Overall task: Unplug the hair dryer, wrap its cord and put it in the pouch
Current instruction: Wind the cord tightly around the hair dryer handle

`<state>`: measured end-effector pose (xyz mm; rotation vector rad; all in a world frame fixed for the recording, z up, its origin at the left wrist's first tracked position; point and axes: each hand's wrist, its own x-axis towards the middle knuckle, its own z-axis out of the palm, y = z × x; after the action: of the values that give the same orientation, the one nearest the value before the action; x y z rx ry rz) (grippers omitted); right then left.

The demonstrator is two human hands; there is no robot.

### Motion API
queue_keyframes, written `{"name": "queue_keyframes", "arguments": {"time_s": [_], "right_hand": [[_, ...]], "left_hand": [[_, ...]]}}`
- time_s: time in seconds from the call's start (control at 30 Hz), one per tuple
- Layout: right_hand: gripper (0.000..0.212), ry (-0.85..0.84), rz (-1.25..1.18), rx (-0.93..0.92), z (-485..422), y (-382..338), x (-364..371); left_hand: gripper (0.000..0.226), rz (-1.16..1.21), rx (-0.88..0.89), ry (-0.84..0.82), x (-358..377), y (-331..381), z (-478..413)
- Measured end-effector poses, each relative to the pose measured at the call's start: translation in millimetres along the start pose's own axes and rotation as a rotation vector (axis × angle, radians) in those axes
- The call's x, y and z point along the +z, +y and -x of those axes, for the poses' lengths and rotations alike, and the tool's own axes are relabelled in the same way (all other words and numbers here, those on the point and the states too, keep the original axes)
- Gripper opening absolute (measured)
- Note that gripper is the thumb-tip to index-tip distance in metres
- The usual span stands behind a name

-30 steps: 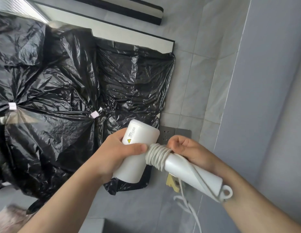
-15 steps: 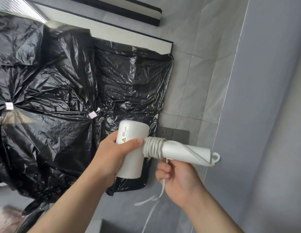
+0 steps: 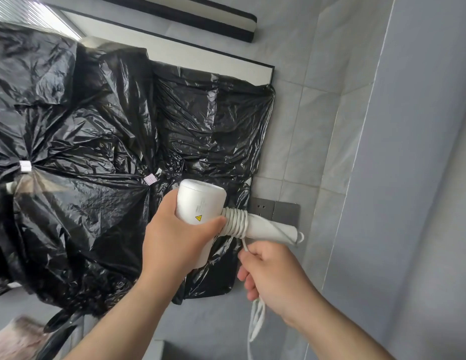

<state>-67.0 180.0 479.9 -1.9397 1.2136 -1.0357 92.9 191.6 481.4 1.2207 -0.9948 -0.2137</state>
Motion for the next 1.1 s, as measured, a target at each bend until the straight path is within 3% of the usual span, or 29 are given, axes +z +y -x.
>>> {"name": "queue_keyframes", "arguments": {"time_s": [0.2, 0.47, 0.63, 0.8, 0.97, 1.1], "right_hand": [[0.034, -0.079, 0.276, -0.042, -11.4, -4.8, -20.6], [0.013, -0.083, 0.673, -0.246, -16.4, -17.1, -49.8], [0.017, -0.064, 0.643, -0.297, -19.7, -15.1, -58.3], [0.014, -0.108, 0.435, -0.300, -20.1, -12.2, -60.8], [0.017, -0.226, 0.225, -0.283, -22.2, -3.6, -60.3], [0.027, -0.404, 0.006, -0.112, -22.3, 6.7, -58.5]], "left_hand": [[0.057, -0.191, 0.097, -0.032, -3.0, 8.1, 3.9], [0.061, -0.290, 0.150, -0.244, -8.9, 3.0, -0.4], [0.064, -0.236, 0.180, -0.359, -11.2, -2.9, -7.3], [0.054, -0.097, 0.156, -0.463, -14.1, -6.0, -17.3], [0.057, 0.040, 0.106, -0.534, -17.9, -10.3, -20.6], [0.057, 0.067, 0.112, -0.591, -17.7, -15.1, -17.1]]}}
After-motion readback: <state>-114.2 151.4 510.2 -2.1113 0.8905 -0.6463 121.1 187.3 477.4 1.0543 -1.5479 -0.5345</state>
